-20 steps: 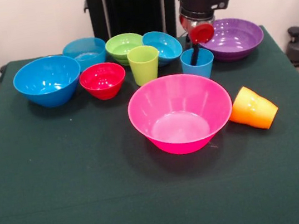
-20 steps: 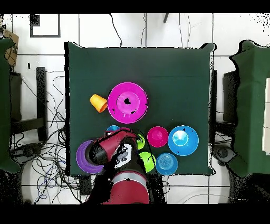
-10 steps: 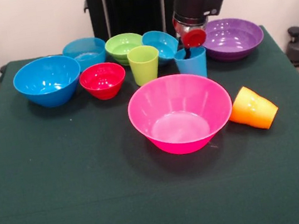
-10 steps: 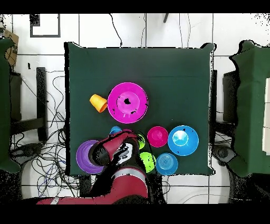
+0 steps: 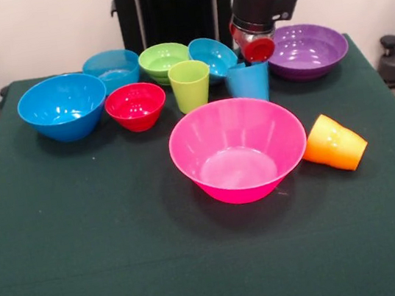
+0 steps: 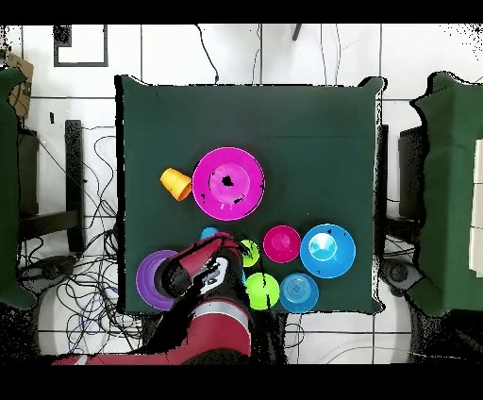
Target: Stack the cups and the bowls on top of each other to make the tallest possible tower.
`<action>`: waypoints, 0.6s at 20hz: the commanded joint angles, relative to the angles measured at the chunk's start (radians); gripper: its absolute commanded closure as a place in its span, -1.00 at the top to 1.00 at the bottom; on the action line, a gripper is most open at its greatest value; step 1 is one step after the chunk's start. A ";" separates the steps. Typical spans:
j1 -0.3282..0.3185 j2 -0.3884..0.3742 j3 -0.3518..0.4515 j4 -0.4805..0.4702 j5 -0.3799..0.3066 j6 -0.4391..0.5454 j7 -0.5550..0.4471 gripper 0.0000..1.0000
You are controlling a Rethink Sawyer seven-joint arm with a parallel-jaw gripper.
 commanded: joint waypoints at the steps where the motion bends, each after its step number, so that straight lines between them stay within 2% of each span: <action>1: 0.007 0.031 0.039 -0.076 -0.037 -0.047 -0.108 -1.00; 12: -0.006 0.023 0.047 -0.068 -0.032 -0.052 -0.120 -1.00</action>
